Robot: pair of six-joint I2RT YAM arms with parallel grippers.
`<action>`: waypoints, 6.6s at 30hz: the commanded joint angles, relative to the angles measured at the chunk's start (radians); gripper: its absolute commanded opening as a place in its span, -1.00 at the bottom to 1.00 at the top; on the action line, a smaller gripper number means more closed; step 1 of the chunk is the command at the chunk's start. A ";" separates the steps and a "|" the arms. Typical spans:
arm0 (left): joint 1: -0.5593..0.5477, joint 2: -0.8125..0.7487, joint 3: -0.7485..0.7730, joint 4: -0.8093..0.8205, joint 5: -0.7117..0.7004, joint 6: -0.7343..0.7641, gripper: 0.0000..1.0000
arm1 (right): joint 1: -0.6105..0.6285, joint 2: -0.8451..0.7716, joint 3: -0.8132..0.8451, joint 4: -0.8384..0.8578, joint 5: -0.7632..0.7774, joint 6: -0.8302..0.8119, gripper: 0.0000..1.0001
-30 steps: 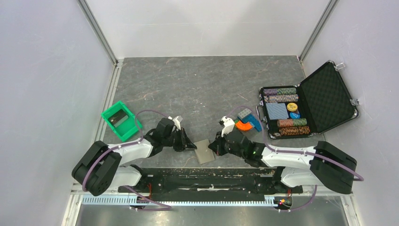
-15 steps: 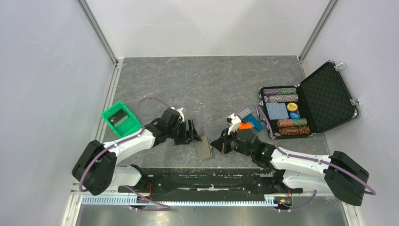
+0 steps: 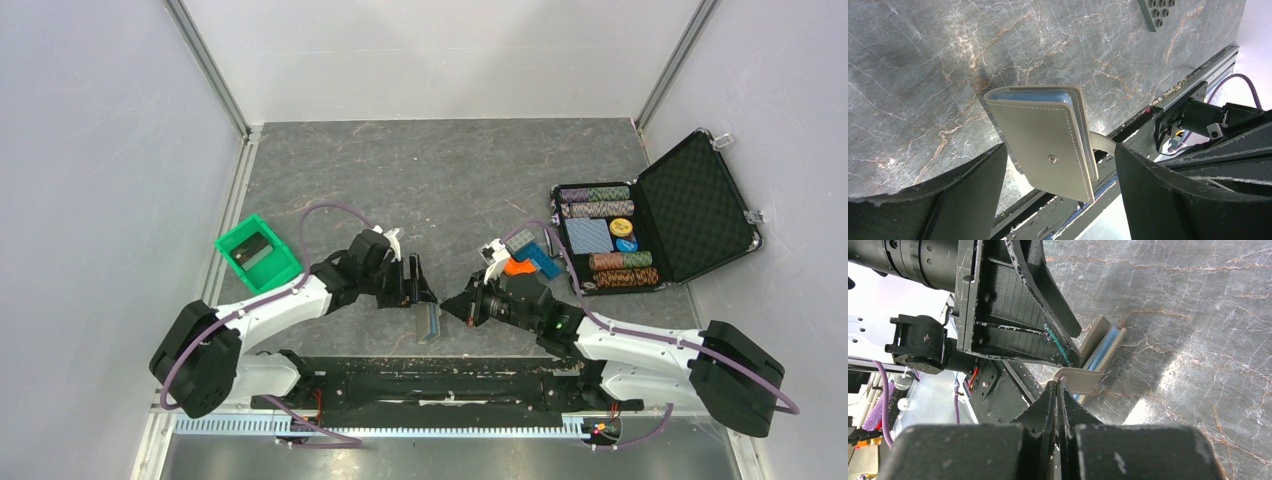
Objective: Take the credit cards out of the card holder
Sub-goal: Open the card holder at the corner of the board.
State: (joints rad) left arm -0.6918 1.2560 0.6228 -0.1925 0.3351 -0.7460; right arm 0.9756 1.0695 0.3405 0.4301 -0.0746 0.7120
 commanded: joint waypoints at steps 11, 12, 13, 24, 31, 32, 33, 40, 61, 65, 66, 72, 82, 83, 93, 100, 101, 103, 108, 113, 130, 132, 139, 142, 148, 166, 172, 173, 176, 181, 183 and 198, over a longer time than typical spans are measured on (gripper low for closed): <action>-0.005 -0.019 0.067 -0.186 -0.152 0.080 0.25 | -0.002 -0.076 0.014 -0.083 0.120 -0.044 -1.00; -0.005 -0.027 0.067 -0.196 -0.174 0.083 0.22 | -0.002 -0.081 0.006 -0.094 0.133 -0.046 -1.00; -0.005 -0.032 0.065 -0.204 -0.189 0.084 0.20 | -0.004 -0.083 -0.002 -0.099 0.138 -0.049 -1.00; -0.005 -0.007 0.094 -0.342 -0.373 0.105 0.03 | -0.017 -0.099 -0.055 -0.148 0.182 -0.070 -1.00; -0.005 0.005 0.115 -0.336 -0.342 0.103 0.02 | -0.026 -0.088 -0.021 -0.205 0.183 -0.076 -0.62; -0.005 0.009 0.112 -0.320 -0.310 0.103 0.02 | -0.025 -0.091 -0.005 -0.224 0.183 -0.078 -0.53; -0.005 0.013 0.105 -0.308 -0.298 0.099 0.01 | -0.026 -0.097 0.008 -0.244 0.182 -0.080 -0.46; -0.005 0.005 0.063 -0.254 -0.257 0.085 -0.20 | -0.026 -0.125 0.081 -0.302 0.180 -0.083 -0.17; -0.005 0.061 -0.039 -0.035 -0.140 -0.047 -0.59 | -0.026 0.104 0.056 -0.097 -0.003 -0.028 -0.06; -0.005 0.055 -0.038 -0.055 -0.153 -0.045 -0.41 | -0.029 0.106 0.017 -0.099 0.048 -0.028 -0.11; -0.006 0.047 -0.028 -0.074 -0.161 -0.035 -0.32 | -0.038 0.106 0.010 -0.106 0.057 -0.032 -0.12; -0.005 -0.007 0.124 -0.274 -0.201 0.053 0.12 | -0.082 0.115 -0.001 -0.135 0.033 -0.060 -0.16; -0.020 -0.062 0.163 -0.156 0.054 -0.025 0.12 | -0.081 0.135 -0.035 -0.077 0.023 -0.029 -0.29; -0.029 -0.067 0.163 -0.137 0.061 -0.035 0.11 | -0.082 0.138 -0.042 -0.067 0.019 -0.025 -0.30; -0.089 -0.025 0.156 0.147 0.211 -0.201 0.02 | -0.081 0.157 -0.053 0.013 -0.036 0.013 -0.38; -0.087 -0.075 0.219 -0.111 -0.036 -0.112 0.09 | -0.060 0.202 0.008 0.048 -0.075 0.030 -0.41; -0.087 -0.083 0.230 -0.147 -0.068 -0.101 0.09 | -0.052 0.213 0.018 0.043 -0.074 0.028 -0.41; -0.087 -0.099 0.236 -0.198 -0.123 -0.094 0.09 | -0.043 0.230 0.032 0.042 -0.071 0.030 -0.41; -0.086 -0.131 0.232 -0.238 -0.159 -0.095 0.09 | -0.025 0.252 0.079 0.036 -0.058 0.029 -0.37; -0.084 -0.138 0.238 -0.266 -0.160 -0.097 0.09 | -0.003 0.289 0.136 0.037 -0.050 0.027 -0.35; -0.081 -0.101 0.087 -0.205 -0.161 -0.119 -0.57 | 0.045 0.481 0.180 0.054 -0.001 0.031 -0.49; -0.081 -0.077 0.055 -0.162 -0.159 -0.108 -0.68 | 0.046 0.478 0.177 0.042 0.008 0.022 -0.49; -0.081 0.028 0.001 -0.102 -0.172 -0.087 -0.80 | 0.045 0.411 0.163 -0.030 0.053 -0.010 -0.48; -0.081 0.053 -0.009 -0.102 -0.191 -0.074 -0.83 | 0.045 0.355 0.153 -0.077 0.068 -0.026 -0.42; -0.081 0.087 -0.047 -0.074 -0.204 -0.068 -0.81 | 0.044 0.228 0.123 -0.181 0.173 -0.050 -0.24; -0.081 0.095 -0.100 -0.024 -0.172 -0.090 -0.81 | 0.032 0.196 0.062 -0.176 0.174 -0.008 0.02; -0.081 0.079 -0.103 -0.023 -0.170 -0.100 -0.81 | 0.032 0.213 0.062 -0.161 0.159 0.003 0.00; -0.081 0.077 -0.104 -0.022 -0.169 -0.101 -0.81 | 0.032 0.219 0.062 -0.153 0.150 0.005 -0.01; -0.081 0.075 -0.107 -0.022 -0.163 -0.102 -0.81 | 0.032 0.228 0.057 -0.136 0.134 0.022 -0.03; -0.081 0.082 -0.109 -0.012 -0.151 -0.101 -0.81 | 0.032 0.224 0.047 -0.121 0.131 0.063 0.02; -0.082 0.084 -0.110 -0.009 -0.149 -0.101 -0.81 | 0.032 0.222 0.044 -0.122 0.131 0.075 0.05; -0.083 0.094 -0.110 0.004 -0.134 -0.105 -0.82 | 0.032 0.200 0.006 0.018 0.084 0.146 0.05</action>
State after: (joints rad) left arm -0.7734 1.3373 0.5297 -0.2012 0.1860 -0.8547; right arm 1.0103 1.2900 0.3614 0.3500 0.0303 0.8230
